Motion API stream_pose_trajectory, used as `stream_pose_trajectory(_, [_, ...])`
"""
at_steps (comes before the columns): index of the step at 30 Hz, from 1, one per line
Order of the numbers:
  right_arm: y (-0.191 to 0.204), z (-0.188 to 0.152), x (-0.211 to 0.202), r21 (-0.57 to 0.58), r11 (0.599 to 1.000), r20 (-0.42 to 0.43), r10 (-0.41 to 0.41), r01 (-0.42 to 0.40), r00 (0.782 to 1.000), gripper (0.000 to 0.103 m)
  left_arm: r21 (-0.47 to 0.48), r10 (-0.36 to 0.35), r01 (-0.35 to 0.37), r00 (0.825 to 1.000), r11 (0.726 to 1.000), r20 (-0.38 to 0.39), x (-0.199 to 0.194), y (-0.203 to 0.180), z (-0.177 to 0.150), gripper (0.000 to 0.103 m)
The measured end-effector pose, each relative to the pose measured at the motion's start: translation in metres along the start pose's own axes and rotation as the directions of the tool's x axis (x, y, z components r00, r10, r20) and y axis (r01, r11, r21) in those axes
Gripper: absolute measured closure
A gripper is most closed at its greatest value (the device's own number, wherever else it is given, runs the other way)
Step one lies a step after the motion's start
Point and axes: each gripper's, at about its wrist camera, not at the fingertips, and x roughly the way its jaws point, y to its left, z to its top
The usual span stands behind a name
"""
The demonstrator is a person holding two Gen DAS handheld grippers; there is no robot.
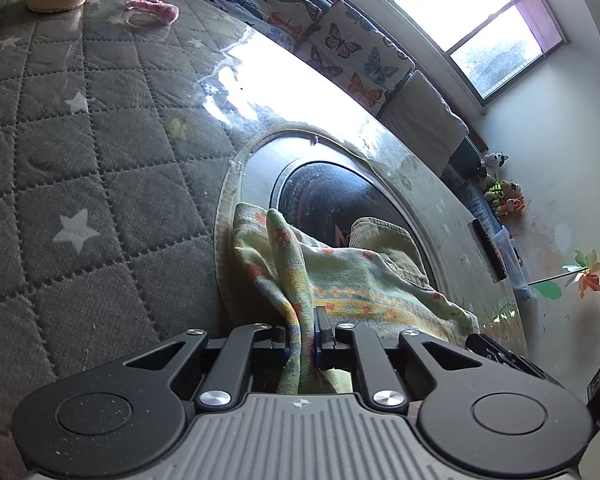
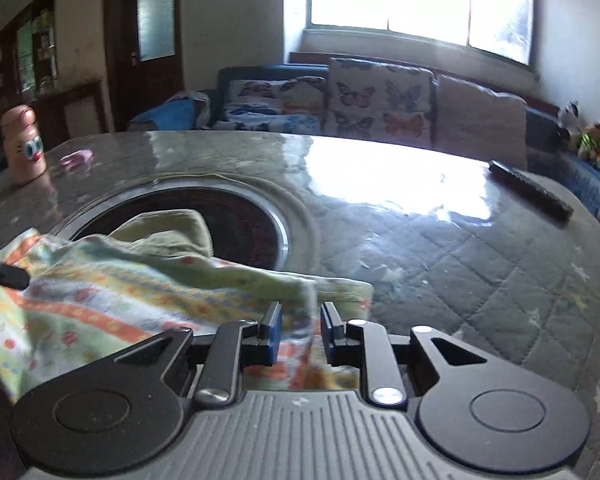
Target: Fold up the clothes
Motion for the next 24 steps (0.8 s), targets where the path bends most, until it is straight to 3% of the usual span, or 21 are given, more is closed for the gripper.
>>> stream_pose_trajectory(5, [-0.012,0.004,0.008,0.047,0.998,0.011,-0.047,0.047,0.999,0.049,0.005,0.004,-0.004,1.000,1.000,0.000,0.000,0.000,0.000,0.091])
stream_pose_trajectory(11, [-0.015,0.004,0.016,0.119,0.993,-0.007,0.000,0.000,1.000,0.049,0.015,0.008,-0.008,1.000,1.000,0.002,0.000,-0.002,0.000,0.090])
stream_pose_trajectory(13, [-0.011,0.004,0.016,0.114,0.994,-0.007,0.007,-0.006,1.000,0.057,0.017,0.009,-0.009,1.000,1.000,0.004,0.001,-0.002,0.000,0.090])
stream_pose_trajectory(15, [-0.007,0.004,0.016,0.110,0.994,-0.010,0.025,-0.024,1.000,0.077,0.023,0.015,-0.015,1.000,1.000,0.006,0.001,-0.004,0.000,0.090])
stream_pose_trajectory(17, [-0.004,0.005,0.014,0.111,0.993,-0.012,0.036,-0.035,0.999,0.088,0.032,0.022,-0.023,1.000,0.999,0.008,0.001,-0.006,0.000,0.092])
stream_pose_trajectory(24, [-0.012,0.007,-0.016,0.140,0.989,0.055,0.042,-0.049,0.998,0.093,0.096,0.035,-0.037,0.999,0.995,0.022,-0.005,-0.025,0.001,0.093])
